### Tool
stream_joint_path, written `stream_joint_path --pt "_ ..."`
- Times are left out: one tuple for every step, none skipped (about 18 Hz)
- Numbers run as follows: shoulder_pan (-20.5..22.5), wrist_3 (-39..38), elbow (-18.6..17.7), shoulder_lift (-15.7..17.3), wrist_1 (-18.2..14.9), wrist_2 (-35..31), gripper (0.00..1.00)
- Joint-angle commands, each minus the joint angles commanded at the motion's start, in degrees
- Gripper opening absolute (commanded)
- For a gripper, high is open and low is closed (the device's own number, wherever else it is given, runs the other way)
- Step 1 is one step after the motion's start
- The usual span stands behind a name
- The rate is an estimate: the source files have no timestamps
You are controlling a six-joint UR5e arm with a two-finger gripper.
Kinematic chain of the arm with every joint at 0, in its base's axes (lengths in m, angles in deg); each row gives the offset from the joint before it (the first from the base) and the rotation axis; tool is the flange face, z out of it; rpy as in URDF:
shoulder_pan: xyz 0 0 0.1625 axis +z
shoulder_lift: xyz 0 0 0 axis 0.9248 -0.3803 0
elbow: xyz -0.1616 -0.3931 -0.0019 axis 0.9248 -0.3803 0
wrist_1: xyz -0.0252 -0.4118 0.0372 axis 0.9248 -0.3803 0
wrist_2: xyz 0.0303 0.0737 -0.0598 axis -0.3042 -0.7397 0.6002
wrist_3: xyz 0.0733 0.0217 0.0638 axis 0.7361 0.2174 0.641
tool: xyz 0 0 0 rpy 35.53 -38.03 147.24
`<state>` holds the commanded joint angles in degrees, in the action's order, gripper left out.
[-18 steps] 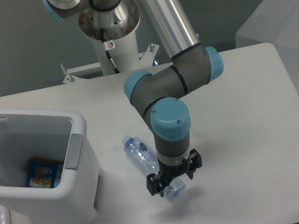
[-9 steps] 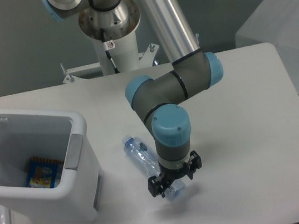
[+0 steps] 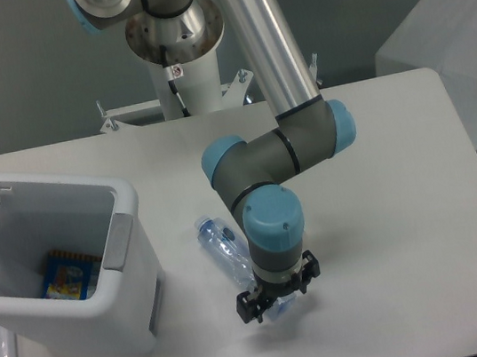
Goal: Place the trash in the trash can
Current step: 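Rotate the gripper to align with the bottle's cap end, then close the gripper on the bottle's cap end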
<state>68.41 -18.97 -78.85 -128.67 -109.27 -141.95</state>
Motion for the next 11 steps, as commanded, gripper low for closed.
stream_joint_path --pt "0.0 0.0 0.0 -0.2 0.0 -0.2 1.00" --pt "-0.1 -0.1 0.0 -0.5 0.0 -0.4 1.00" --pt "-0.1 -0.2 0.0 -0.8 0.0 -0.7 1.00" --pt "-0.1 -0.3 -0.1 -0.8 0.0 -0.8 1.00" --pt "-0.2 -0.4 -0.1 -0.8 0.0 -0.8 1.00" --pt "-0.3 -0.4 -0.1 -0.9 0.0 -0.9 1.00" --pt "-0.4 -0.4 -0.2 -0.8 0.0 -0.9 1.00" --pt "-0.4 -0.4 -0.2 -1.0 0.0 -1.1 1.00" --pt "-0.4 -0.4 -0.2 -1.1 0.0 -1.5 1.00" --pt "-0.4 -0.4 -0.2 -1.3 0.0 -1.8 0.99" --pt "-0.5 -0.4 -0.2 -1.3 0.0 -1.9 0.97"
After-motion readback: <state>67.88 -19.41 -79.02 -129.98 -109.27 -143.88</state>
